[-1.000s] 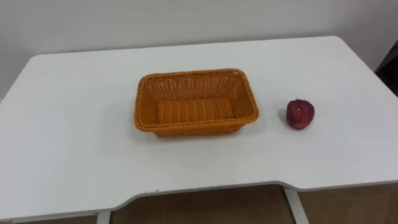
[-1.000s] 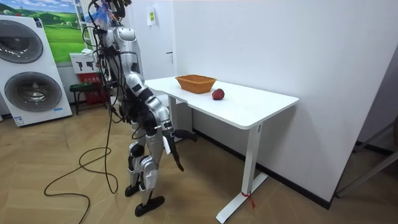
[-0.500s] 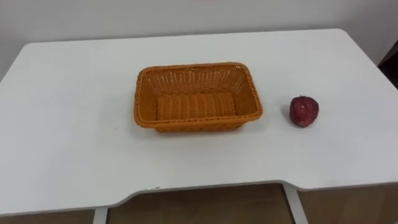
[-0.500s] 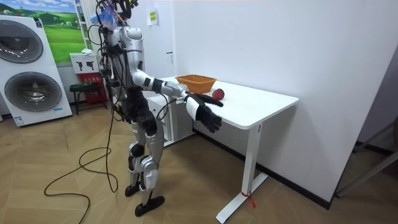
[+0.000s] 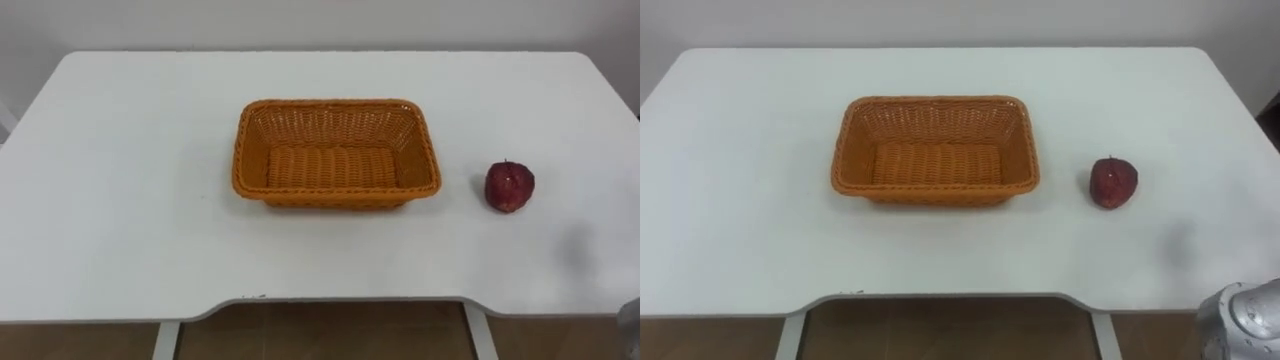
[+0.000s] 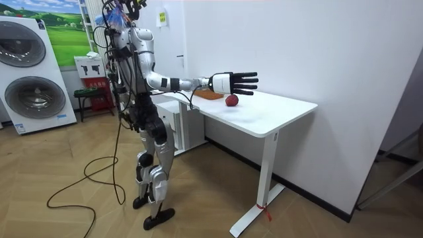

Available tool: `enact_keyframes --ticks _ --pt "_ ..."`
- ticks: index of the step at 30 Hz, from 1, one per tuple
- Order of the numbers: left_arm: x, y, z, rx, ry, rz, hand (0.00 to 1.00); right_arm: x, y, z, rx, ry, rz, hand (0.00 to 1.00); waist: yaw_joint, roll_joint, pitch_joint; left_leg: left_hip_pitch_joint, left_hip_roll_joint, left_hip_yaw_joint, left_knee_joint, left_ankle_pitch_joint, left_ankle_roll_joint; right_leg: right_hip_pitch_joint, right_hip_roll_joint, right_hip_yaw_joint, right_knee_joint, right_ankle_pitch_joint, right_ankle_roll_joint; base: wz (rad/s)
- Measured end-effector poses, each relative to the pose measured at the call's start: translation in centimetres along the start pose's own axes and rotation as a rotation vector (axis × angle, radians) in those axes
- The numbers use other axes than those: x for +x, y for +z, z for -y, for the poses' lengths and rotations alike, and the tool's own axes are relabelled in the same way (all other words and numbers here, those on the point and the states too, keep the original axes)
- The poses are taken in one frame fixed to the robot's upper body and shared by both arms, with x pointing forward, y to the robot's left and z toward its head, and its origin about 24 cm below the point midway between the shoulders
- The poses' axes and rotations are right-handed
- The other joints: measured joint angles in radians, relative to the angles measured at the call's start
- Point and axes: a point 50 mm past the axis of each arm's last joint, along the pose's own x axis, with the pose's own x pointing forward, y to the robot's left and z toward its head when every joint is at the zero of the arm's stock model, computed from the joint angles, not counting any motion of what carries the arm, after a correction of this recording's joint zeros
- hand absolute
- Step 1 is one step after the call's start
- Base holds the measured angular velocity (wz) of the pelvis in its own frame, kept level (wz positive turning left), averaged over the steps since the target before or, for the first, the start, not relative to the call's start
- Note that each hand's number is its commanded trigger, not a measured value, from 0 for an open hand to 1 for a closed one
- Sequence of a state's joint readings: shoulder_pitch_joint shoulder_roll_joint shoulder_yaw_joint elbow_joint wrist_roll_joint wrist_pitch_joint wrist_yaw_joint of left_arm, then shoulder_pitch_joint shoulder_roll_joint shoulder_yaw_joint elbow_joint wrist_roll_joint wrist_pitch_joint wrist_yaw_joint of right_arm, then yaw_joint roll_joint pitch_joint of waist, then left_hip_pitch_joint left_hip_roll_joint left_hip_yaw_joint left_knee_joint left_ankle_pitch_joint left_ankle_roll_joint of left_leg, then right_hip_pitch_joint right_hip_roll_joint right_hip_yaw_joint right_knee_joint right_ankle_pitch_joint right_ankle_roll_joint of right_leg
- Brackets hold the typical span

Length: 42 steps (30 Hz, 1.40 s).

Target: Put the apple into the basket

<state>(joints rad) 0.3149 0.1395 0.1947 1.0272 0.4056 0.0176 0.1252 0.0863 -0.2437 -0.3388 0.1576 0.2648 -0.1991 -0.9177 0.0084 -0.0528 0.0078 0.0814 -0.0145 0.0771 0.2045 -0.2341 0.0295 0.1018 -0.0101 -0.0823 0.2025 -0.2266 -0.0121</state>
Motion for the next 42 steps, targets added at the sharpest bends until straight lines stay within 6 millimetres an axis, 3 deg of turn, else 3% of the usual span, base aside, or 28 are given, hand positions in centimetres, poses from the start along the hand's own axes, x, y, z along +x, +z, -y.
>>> enact_keyframes --ticks 14,21,31,36,42 --pt "0.2 0.4 -0.2 0.038 -0.001 -0.007 0.00 -0.3 -0.1 -1.4 -0.010 0.163 -0.018 0.00 0.024 0.003 -0.0016 -0.001 -0.001 -0.024 0.002 0.002 -0.003 0.003 -0.001 -0.024 -0.002 0.000 0.000 0.03" --pt "0.3 0.9 -0.5 0.054 -0.038 -0.006 0.00 -1.2 -1.3 -3.1 -0.082 0.346 -0.064 0.00 0.026 0.003 -0.0002 -0.004 -0.001 -0.024 0.001 0.004 -0.003 0.003 -0.003 -0.027 -0.001 0.000 -0.001 0.01" --pt "0.4 0.7 -0.7 0.096 -0.076 -0.013 0.00 -1.8 -2.4 -4.4 -0.197 0.476 -0.043 0.00 0.028 -0.012 -0.0004 -0.002 -0.001 -0.024 0.002 0.004 -0.003 0.005 -0.003 -0.034 -0.002 0.001 -0.001 0.00" --pt "0.4 0.7 -0.4 0.112 -0.101 -0.018 0.00 -2.7 -3.8 -4.7 -0.260 0.556 -0.094 0.00 0.029 -0.006 -0.0008 -0.002 0.000 -0.023 0.004 0.004 -0.003 0.003 -0.003 -0.033 -0.001 0.001 -0.002 0.00" --pt "0.4 0.7 -0.3 0.112 -0.118 -0.020 0.00 -2.8 -3.9 -5.3 -0.262 0.626 -0.110 0.00 0.028 -0.002 -0.0033 -0.004 0.000 -0.022 0.008 0.004 -0.003 0.004 -0.004 -0.035 0.003 0.001 -0.002 0.00"
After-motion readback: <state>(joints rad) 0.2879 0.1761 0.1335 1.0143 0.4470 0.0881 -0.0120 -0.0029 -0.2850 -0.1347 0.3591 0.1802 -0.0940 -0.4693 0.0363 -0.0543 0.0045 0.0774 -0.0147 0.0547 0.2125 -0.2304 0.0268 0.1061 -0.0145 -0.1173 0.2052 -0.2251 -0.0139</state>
